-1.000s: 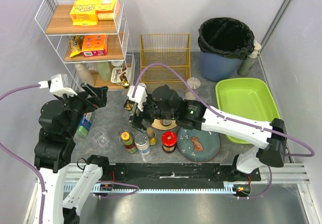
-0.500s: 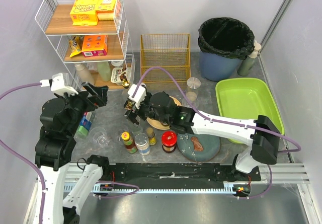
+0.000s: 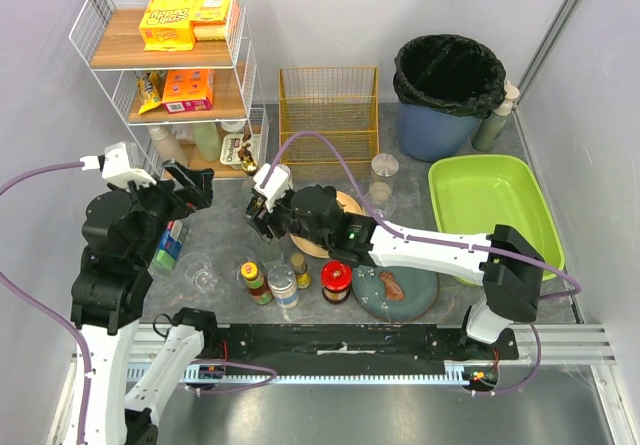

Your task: Clear the kitchen counter

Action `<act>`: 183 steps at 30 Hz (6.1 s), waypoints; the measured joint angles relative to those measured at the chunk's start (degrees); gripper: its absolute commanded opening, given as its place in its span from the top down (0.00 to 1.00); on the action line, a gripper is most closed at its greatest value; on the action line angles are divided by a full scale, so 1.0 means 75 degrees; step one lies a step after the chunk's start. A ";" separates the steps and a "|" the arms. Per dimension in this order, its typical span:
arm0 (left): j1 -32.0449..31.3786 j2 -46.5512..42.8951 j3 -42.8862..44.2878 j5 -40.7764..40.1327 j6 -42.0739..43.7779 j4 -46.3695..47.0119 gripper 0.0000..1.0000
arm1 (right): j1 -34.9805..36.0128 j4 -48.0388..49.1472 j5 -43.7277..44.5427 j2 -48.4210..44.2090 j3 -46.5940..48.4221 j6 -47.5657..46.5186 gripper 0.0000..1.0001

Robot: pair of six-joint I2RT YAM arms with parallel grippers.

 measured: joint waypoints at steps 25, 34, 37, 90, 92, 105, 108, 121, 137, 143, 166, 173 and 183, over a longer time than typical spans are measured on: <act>0.0000 0.0015 0.0000 -0.0219 0.0070 -0.0003 0.01 | 0.0038 -0.0545 0.0137 0.0006 0.0595 -0.0082 1.00; 0.0000 -0.0009 0.0000 -0.0440 0.0114 -0.0006 0.01 | 0.0064 -0.1428 0.0047 -0.0758 0.1950 -0.0283 1.00; 0.0000 -0.0006 0.0000 -0.0525 0.0119 -0.0006 0.01 | 0.0064 -0.2206 0.0052 -0.0781 0.3075 -0.0440 1.00; 0.0000 0.2022 0.0032 0.0915 0.0682 0.2396 0.02 | -0.5893 -0.0099 -0.2320 0.4240 0.8489 -0.0592 1.00; 0.0000 0.2040 -0.0032 0.0997 0.0682 0.2486 0.02 | -0.5910 0.0154 -0.2419 0.4328 0.8486 -0.0697 1.00; 0.0000 0.1958 -0.0428 0.1300 0.0679 0.3159 0.02 | -0.6222 0.1288 -0.3284 0.4488 0.7586 -0.0816 1.00; 0.0000 0.1958 -0.0431 0.1297 0.0679 0.3229 0.02 | -0.6283 0.1288 -0.3483 0.4488 0.7079 -0.0819 1.00; 0.0000 0.2279 -0.0443 0.1387 0.0685 0.3372 0.02 | -0.6408 0.1920 -0.3681 0.4368 0.5030 -0.0644 0.96; 0.0000 0.2302 -0.0443 0.1408 0.0682 0.3369 0.02 | -0.6406 0.2430 -0.3395 0.4234 0.4517 -0.0790 0.93; 0.0000 0.2302 -0.0443 0.1408 0.0682 0.3369 0.02 | -0.6406 0.2221 -0.3389 0.4202 0.4575 -0.1061 0.55; 0.0000 0.2410 -0.0455 0.1148 0.0685 0.3369 0.01 | -0.6385 0.1871 -0.4004 0.1868 0.4357 -0.0402 0.02; 0.0000 0.2900 -0.0163 0.0624 0.0682 0.3072 0.02 | -0.5353 0.0344 -0.5578 0.0644 0.3660 -0.0752 0.02; 0.0000 0.2398 0.0866 -0.1457 0.0554 0.1807 0.02 | -0.3264 -0.0737 -0.6082 0.0769 0.2850 -0.0973 0.02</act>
